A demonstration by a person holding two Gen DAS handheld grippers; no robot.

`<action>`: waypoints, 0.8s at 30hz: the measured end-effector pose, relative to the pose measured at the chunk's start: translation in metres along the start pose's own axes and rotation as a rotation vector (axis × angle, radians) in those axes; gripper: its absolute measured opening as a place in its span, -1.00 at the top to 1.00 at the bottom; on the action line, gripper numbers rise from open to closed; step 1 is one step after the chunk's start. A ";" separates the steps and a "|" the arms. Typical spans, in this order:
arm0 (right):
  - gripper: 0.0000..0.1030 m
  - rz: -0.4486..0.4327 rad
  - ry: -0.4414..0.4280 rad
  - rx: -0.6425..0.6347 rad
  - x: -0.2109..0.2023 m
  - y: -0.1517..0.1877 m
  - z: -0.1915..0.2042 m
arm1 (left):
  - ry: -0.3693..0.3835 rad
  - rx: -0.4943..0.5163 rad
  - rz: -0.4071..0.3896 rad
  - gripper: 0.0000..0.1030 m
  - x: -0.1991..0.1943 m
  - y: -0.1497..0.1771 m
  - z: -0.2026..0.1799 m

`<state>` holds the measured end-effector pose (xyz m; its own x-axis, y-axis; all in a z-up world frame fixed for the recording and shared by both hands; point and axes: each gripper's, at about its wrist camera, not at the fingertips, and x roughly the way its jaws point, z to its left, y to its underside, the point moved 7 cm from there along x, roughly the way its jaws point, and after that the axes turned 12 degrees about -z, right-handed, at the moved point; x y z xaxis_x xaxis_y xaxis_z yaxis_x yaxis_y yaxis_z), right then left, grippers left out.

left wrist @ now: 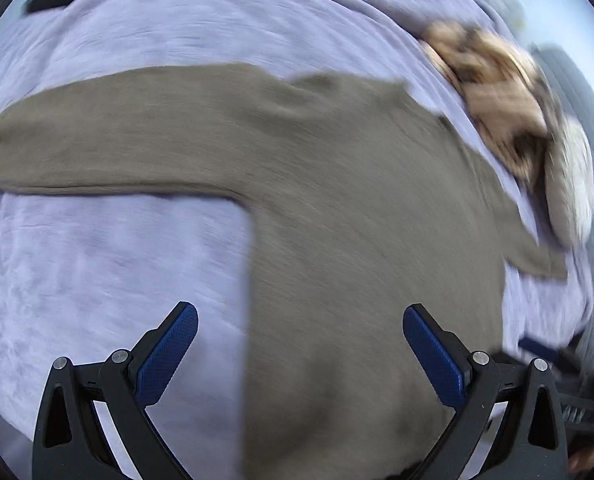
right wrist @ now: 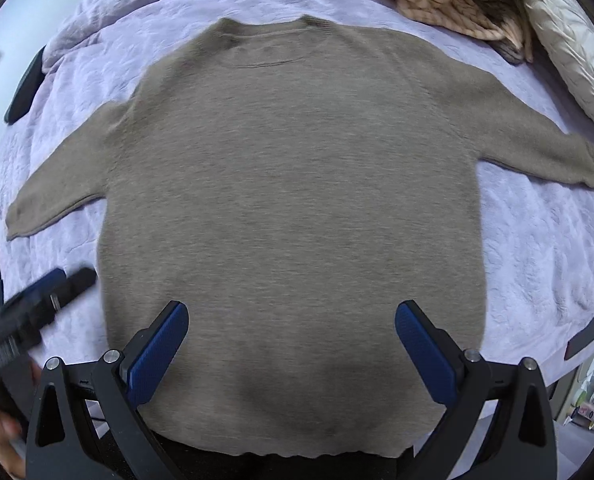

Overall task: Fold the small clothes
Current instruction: 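Grasp the sweater side and sleeve nearest the left tool with the left tool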

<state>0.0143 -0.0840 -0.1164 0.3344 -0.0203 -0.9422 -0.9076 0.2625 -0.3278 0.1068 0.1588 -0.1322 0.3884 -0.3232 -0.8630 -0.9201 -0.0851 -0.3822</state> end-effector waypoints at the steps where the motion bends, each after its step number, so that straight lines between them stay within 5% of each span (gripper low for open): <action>1: -1.00 0.001 -0.010 -0.015 0.002 0.001 0.011 | -0.016 -0.041 -0.022 -1.00 0.000 -0.010 0.022; 7: -1.00 0.007 -0.100 -0.132 0.016 0.008 0.086 | -0.087 -0.314 -0.173 -1.00 -0.007 -0.060 0.167; 10: -1.00 0.030 -0.133 -0.193 0.026 0.015 0.120 | -0.052 -0.446 -0.219 -1.00 -0.002 -0.066 0.224; 17: -1.00 0.078 -0.172 -0.272 0.043 0.027 0.172 | 0.116 -0.606 -0.265 -1.00 0.018 -0.081 0.275; 24: -1.00 0.096 -0.172 -0.288 0.045 0.032 0.190 | 0.164 -0.553 -0.355 -1.00 0.003 -0.102 0.259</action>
<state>0.0489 0.1071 -0.1563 0.2602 0.1608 -0.9521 -0.9630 -0.0281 -0.2679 0.2151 0.4101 -0.1812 0.6995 -0.3221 -0.6379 -0.6454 -0.6680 -0.3704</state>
